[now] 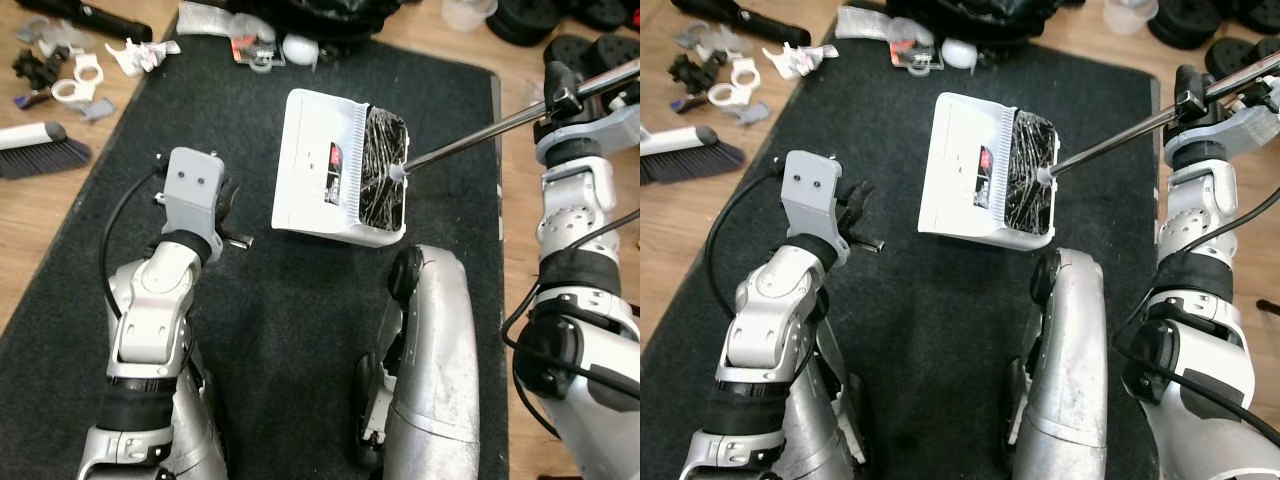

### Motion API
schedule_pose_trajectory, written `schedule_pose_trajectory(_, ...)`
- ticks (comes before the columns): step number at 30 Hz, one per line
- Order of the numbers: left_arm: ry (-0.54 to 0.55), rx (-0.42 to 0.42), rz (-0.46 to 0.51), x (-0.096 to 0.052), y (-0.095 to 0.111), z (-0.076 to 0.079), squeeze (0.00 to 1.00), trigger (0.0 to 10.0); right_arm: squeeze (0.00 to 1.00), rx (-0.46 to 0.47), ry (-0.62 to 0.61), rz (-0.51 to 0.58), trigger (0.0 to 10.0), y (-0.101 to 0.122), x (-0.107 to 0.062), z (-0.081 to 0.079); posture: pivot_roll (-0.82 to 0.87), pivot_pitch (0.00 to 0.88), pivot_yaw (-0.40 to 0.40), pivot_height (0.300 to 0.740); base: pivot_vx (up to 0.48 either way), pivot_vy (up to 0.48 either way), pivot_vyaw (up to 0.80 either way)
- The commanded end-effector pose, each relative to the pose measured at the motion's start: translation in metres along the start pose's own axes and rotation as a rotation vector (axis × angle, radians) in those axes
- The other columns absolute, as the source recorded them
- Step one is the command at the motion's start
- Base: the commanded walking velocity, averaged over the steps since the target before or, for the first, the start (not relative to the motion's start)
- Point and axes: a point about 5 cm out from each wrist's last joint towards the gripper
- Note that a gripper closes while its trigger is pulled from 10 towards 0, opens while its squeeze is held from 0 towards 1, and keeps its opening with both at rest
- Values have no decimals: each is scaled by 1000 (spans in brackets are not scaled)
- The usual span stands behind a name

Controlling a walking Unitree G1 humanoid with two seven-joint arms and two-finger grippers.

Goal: Sweep floor

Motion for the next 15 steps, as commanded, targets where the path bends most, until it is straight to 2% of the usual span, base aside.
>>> schedule_pose_trajectory(1,31,-6,-4,0,-3,-1,0,10000,0,23,17,127,10000,31,5,-3,-162,121,-137,395,0,0,0)
schedule_pose_trajectory(9,86,-34,-12,4,-6,-11,0,10000,0,33,14,122,10000,30,8,-4,-144,91,-142,430,0,0,0)
schedule_pose_trajectory(15,94,-42,-15,5,-8,-12,0,10000,0,35,14,112,10000,26,7,-4,-138,84,-143,445,0,0,0)
Point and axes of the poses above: a point about 5 cm out from each wrist's last joint towards the gripper, its own x axis pointing out of the wrist towards the gripper, its own y axis along the axis of the wrist's last joint, z = x × y, and after that the axes turned 4 degrees about x, right-handed
